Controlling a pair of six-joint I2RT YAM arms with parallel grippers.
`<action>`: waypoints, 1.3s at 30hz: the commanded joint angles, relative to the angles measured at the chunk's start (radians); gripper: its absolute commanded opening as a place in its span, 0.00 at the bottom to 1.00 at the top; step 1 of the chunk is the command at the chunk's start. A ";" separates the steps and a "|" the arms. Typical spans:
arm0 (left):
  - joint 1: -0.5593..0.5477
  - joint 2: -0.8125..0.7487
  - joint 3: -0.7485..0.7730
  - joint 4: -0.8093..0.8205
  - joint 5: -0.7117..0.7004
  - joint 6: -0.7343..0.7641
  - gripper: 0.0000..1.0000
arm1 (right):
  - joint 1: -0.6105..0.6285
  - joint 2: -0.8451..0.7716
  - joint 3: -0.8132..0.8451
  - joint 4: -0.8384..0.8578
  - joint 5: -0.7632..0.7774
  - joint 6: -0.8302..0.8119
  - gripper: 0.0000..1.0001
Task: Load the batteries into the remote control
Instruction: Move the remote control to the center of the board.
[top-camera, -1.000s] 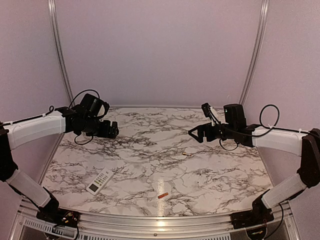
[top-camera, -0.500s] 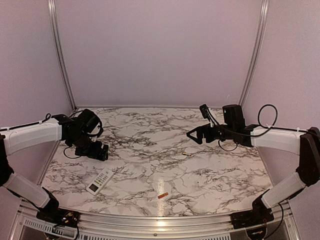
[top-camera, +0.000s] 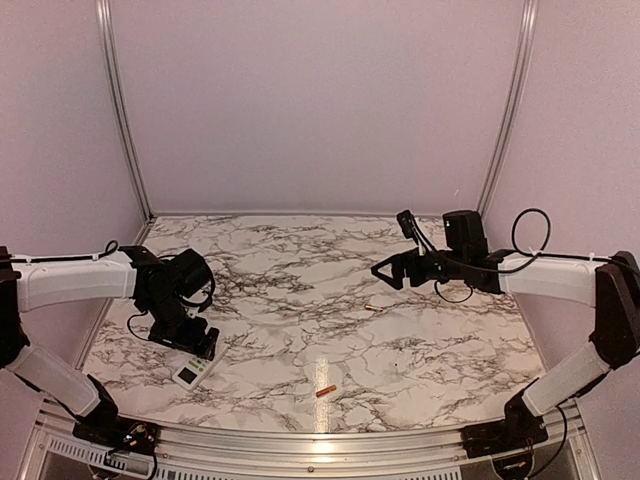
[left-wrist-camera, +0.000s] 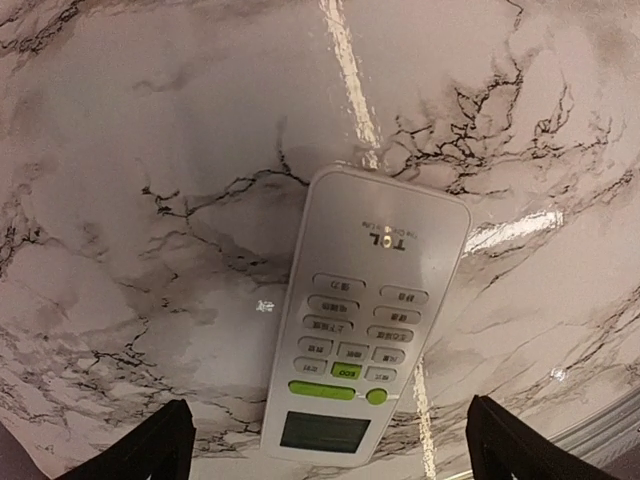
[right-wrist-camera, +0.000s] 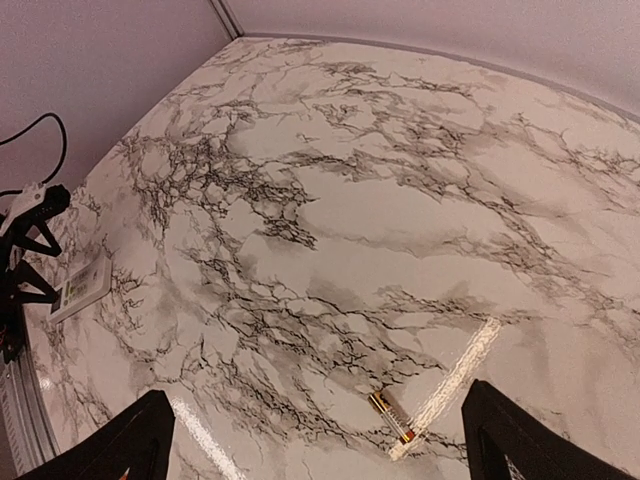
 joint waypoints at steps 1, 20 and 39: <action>-0.048 0.042 -0.025 -0.028 -0.032 -0.035 0.98 | -0.006 0.013 0.023 0.025 -0.017 0.002 0.99; -0.135 0.139 -0.032 -0.019 -0.087 -0.060 0.72 | -0.006 -0.010 0.004 0.036 -0.012 -0.003 0.99; -0.143 0.207 -0.030 0.017 -0.038 -0.030 0.53 | -0.006 -0.036 -0.008 0.026 0.001 -0.012 0.99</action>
